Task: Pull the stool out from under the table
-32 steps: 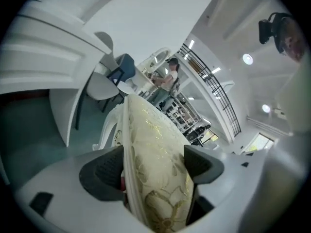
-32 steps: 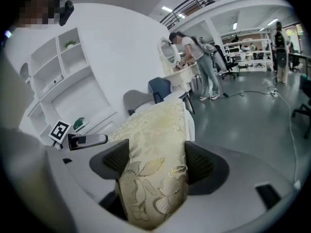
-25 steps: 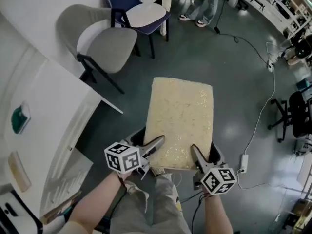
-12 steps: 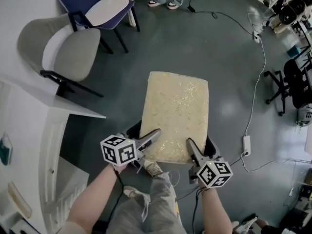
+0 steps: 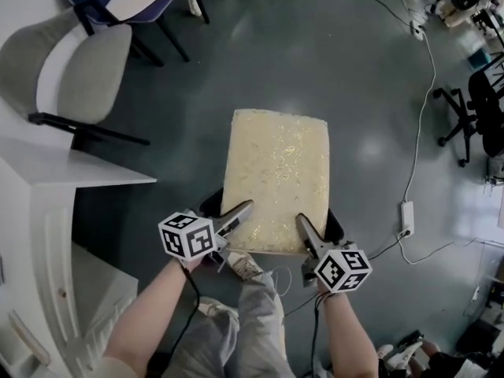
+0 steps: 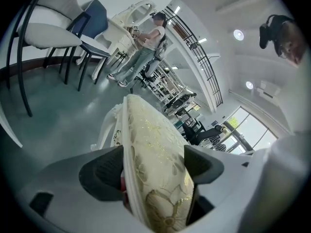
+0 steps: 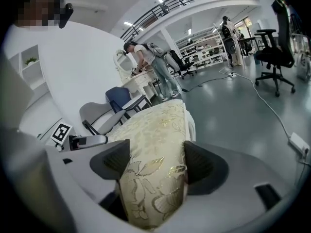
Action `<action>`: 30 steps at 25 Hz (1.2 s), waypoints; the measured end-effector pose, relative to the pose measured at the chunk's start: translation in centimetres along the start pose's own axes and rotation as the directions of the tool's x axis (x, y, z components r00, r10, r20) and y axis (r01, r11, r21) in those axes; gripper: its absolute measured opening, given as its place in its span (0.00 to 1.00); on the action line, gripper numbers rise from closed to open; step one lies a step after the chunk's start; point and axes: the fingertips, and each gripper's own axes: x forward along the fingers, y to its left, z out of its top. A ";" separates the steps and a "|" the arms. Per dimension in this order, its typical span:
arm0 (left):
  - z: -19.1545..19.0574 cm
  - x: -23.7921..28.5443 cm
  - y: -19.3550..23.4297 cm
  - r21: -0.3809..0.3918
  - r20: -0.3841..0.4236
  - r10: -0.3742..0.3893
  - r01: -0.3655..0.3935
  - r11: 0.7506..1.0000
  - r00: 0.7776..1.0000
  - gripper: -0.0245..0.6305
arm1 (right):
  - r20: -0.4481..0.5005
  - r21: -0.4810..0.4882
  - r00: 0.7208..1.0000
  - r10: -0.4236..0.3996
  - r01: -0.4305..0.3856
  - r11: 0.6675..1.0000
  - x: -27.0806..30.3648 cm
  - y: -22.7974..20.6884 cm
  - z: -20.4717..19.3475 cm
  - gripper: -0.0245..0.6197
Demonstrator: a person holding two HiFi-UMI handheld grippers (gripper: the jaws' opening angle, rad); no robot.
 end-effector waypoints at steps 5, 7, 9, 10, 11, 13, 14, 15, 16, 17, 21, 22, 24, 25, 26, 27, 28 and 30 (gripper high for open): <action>-2.6 2.2 2.9 -0.010 -0.024 0.008 -0.008 1.000 1.000 0.63 | -0.016 0.010 1.000 -0.009 0.009 1.000 2.0 -2.3 -3.0 0.60; -3.4 2.9 3.7 -0.007 -0.038 0.004 -0.004 1.000 0.999 0.63 | -0.015 0.023 1.000 -0.015 0.016 1.000 2.5 -3.1 -4.2 0.60; -4.3 3.3 4.4 -0.003 -0.049 -0.004 0.004 1.000 0.999 0.63 | -0.011 0.038 1.000 -0.021 0.021 0.999 2.8 -3.7 -5.4 0.60; -4.6 3.5 4.6 0.002 -0.052 -0.009 0.009 1.000 0.999 0.63 | -0.005 0.042 1.000 -0.023 0.023 0.999 2.8 -4.0 -5.9 0.60; -4.9 3.5 4.7 0.009 -0.052 -0.016 0.016 1.000 0.999 0.63 | 0.002 0.042 1.000 -0.024 0.024 0.999 2.8 -4.1 -6.3 0.60; -5.5 3.8 4.9 0.027 -0.056 -0.026 0.028 0.999 0.998 0.63 | 0.020 0.036 0.999 -0.025 0.024 0.999 2.7 -4.5 -6.8 0.60; -5.7 3.9 5.0 0.036 -0.060 -0.027 0.029 0.999 0.998 0.63 | 0.028 0.033 0.999 -0.027 0.026 0.999 2.6 -4.7 -7.0 0.60; -5.9 3.9 5.0 0.042 -0.063 -0.023 0.026 0.999 0.998 0.63 | 0.034 0.031 0.999 -0.029 0.028 0.999 2.6 -4.8 -7.3 0.60; -6.1 3.9 5.1 0.043 -0.064 -0.018 0.020 0.999 0.998 0.63 | 0.037 0.030 0.999 -0.032 0.031 0.999 2.6 -4.7 -7.5 0.60; -6.3 3.7 5.2 0.043 -0.064 -0.011 0.014 0.999 0.998 0.63 | 0.038 0.030 0.999 -0.036 0.035 0.999 2.5 -4.7 -7.8 0.60; -7.1 3.6 5.3 0.046 -0.085 -0.004 0.008 0.999 0.996 0.63 | 0.037 0.037 0.998 -0.042 0.041 0.998 2.2 -4.8 -8.6 0.60; -7.3 3.5 5.3 0.046 -0.098 -0.008 0.012 0.999 0.995 0.63 | 0.035 0.048 0.998 -0.042 0.040 0.998 2.1 -4.9 -8.8 0.60; -8.0 3.3 5.4 0.049 -0.123 -0.012 0.018 0.999 0.992 0.63 | 0.031 0.065 0.999 -0.044 0.042 0.997 1.8 -5.1 -9.5 0.60; -8.3 3.2 5.5 0.052 -0.131 -0.011 0.018 0.998 0.991 0.63 | 0.028 0.068 0.999 -0.046 0.044 0.997 1.8 -5.1 -9.8 0.60; -8.5 3.2 5.6 0.054 -0.137 -0.009 0.016 0.998 0.990 0.63 | 0.022 0.071 0.999 -0.050 0.048 0.996 1.8 -5.2 -10.1 0.60; -8.8 3.2 5.7 0.055 -0.142 -0.005 0.013 0.998 0.990 0.63 | 0.016 0.075 0.998 -0.053 0.052 0.996 1.8 -5.3 -10.5 0.60; -9.2 3.1 5.8 0.055 -0.147 0.000 0.008 0.998 0.989 0.63 | 0.009 0.079 0.998 -0.055 0.054 0.995 1.7 -5.3 -10.9 0.60; -10.2 2.7 6.0 0.053 -0.158 0.009 -0.001 0.999 0.987 0.63 | -0.010 0.094 0.999 -0.052 0.053 0.994 1.4 -5.3 -11.9 0.60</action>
